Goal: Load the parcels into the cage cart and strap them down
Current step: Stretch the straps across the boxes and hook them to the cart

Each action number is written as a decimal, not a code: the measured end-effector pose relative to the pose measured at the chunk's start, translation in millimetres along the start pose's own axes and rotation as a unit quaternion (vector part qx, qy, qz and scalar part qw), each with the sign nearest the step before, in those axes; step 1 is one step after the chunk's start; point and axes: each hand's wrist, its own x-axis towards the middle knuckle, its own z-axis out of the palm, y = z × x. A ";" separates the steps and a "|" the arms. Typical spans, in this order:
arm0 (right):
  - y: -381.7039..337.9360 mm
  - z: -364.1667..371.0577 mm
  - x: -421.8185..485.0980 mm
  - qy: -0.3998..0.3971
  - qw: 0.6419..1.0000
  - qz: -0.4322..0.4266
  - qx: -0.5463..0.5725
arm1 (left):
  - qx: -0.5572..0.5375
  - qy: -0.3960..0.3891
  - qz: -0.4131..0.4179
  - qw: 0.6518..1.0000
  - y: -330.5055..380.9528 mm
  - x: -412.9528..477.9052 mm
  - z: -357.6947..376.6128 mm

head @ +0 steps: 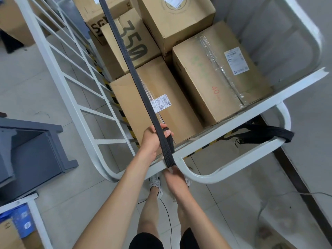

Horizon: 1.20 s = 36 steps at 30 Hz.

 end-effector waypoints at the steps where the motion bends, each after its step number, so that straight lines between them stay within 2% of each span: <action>1: 1.2 -3.6 -4.7 -0.017 0.999 -0.031 -0.013 | -0.019 0.017 0.012 1.000 1.0 3.4 -1.3; 5: -0.4 -25.9 -21.3 -0.106 0.989 -0.084 -0.057 | -0.045 0.060 0.072 0.995 18.7 22.9 -7.9; 8: -19.7 -40.7 -33.0 -0.176 0.974 -0.091 -0.112 | -0.055 0.102 0.076 0.990 36.7 39.1 -18.0; 13: -54.5 -55.0 -49.4 -0.208 0.962 -0.124 -0.127 | -0.101 0.176 0.131 0.970 83.3 52.8 -54.0; 18: -76.8 -55.1 -57.3 -0.172 0.971 -0.155 -0.057 | -0.162 0.225 0.197 0.940 145.1 31.8 -97.3; 26: -133.6 -2.1 -85.6 -0.051 0.952 -0.295 -0.064 | -0.120 0.164 0.169 0.964 101.5 -66.0 -74.2; 28: -152.5 16.2 -92.3 -0.027 0.940 -0.327 -0.090 | -0.103 0.145 0.168 0.970 89.1 -85.6 -73.1; 30: -166.2 33.3 -97.9 -0.023 0.940 -0.317 -0.123 | -0.099 0.133 0.164 0.972 77.7 -102.4 -80.0; 36: -183.6 56.9 -120.7 0.038 0.919 -0.298 -0.255 | -0.197 0.053 0.119 0.972 73.5 -132.2 -123.3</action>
